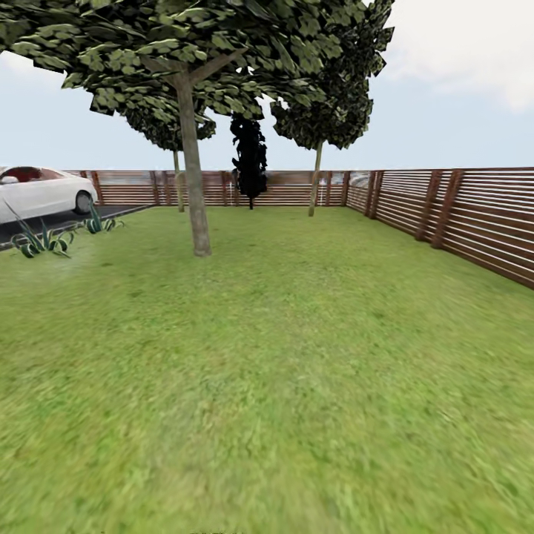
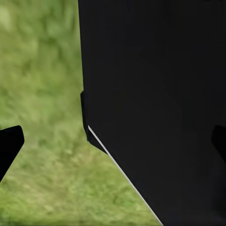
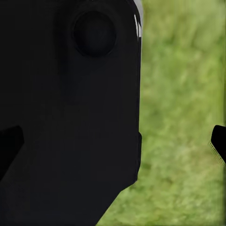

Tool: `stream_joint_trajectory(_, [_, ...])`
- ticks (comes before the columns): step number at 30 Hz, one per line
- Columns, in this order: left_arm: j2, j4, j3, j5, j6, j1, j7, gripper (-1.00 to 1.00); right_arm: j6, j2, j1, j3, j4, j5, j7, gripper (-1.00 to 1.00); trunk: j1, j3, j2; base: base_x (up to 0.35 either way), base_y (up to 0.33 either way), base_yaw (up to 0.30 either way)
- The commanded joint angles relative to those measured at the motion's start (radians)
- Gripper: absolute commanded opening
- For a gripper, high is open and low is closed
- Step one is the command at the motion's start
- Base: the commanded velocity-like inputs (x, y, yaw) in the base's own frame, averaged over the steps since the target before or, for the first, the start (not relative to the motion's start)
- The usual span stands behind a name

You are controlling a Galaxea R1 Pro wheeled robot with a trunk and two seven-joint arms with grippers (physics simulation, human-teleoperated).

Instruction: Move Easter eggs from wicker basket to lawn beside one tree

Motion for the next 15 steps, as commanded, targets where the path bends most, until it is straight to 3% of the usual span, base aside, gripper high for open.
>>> stream_joint_trajectory(1, [0.0, -0.002, 0.0, 0.0, 0.0, 0.001, 0.001, 1.0, -0.001, 0.0, 0.0, 0.0, -0.001, -0.001, -0.001, 1.0, 0.0, -0.001, 0.0, 0.0, 0.0, 0.29])
stream_joint_trajectory(15, [0.0, -0.002, 0.0, 0.0, 0.0, 0.001, 0.001, 1.0, -0.001, 0.0, 0.0, 0.0, 0.0, -0.001, 0.0, 1.0, 0.0, -0.001, 0.0, 0.0, 0.0, 0.29])
